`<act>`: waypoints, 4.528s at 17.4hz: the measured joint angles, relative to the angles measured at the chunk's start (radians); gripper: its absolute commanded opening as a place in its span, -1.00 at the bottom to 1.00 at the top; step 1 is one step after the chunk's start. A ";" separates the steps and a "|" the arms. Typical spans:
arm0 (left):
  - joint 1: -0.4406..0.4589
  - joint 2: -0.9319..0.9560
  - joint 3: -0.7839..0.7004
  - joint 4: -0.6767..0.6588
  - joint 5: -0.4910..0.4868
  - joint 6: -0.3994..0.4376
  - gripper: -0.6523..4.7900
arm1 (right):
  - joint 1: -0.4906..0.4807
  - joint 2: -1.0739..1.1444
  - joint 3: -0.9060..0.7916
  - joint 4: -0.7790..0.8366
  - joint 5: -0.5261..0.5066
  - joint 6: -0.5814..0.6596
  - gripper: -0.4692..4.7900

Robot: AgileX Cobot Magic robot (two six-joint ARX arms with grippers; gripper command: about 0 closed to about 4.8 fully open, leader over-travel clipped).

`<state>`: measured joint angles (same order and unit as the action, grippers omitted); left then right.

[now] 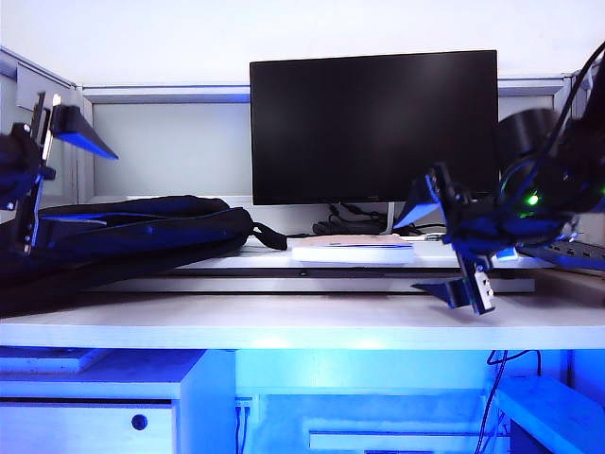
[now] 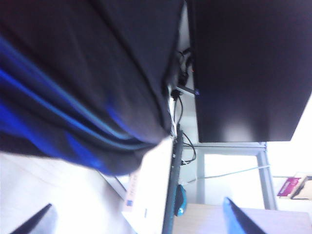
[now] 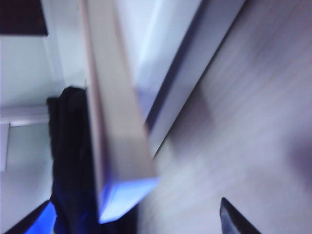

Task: Pick up the book on the desk and put it into the open backpack.

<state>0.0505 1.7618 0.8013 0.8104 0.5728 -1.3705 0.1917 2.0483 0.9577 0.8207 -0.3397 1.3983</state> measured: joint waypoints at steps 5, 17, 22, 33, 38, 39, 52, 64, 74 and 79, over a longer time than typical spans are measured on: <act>0.000 0.045 0.080 -0.009 0.045 0.015 1.00 | 0.003 0.055 0.106 -0.002 0.027 0.000 0.40; 0.000 0.097 0.096 0.006 0.031 0.007 1.00 | 0.003 0.103 0.194 -0.026 0.050 -0.011 -0.83; 0.000 0.114 0.194 0.002 -0.007 0.008 1.00 | 0.002 0.103 0.194 -0.026 0.048 -0.011 -0.83; 0.000 0.180 0.240 -0.074 0.014 0.024 1.00 | 0.003 0.103 0.196 -0.026 0.050 -0.011 -0.83; 0.000 0.248 0.322 -0.071 -0.068 0.030 1.00 | 0.003 0.103 0.195 0.088 0.031 -0.014 -0.83; 0.000 0.264 0.354 -0.072 -0.069 0.031 0.87 | 0.003 0.103 0.197 0.099 0.024 -0.014 -0.83; -0.082 0.402 0.584 0.064 0.047 -0.095 -0.78 | 0.039 0.045 0.346 0.255 -0.030 0.015 -0.84; -0.243 0.408 0.653 0.201 0.112 -0.247 -0.78 | 0.191 0.183 0.676 -0.213 0.040 -0.115 -0.84; -0.289 0.394 0.666 0.115 0.161 -0.119 0.99 | 0.189 0.192 0.681 -0.296 0.109 -0.303 0.67; -0.279 0.396 0.666 -0.120 0.286 0.226 0.99 | 0.113 0.152 0.682 -0.491 0.136 -0.577 0.67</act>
<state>-0.2283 2.1582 1.4670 0.6907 0.8585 -1.1446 0.3046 2.2005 1.6398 0.3298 -0.2035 0.8215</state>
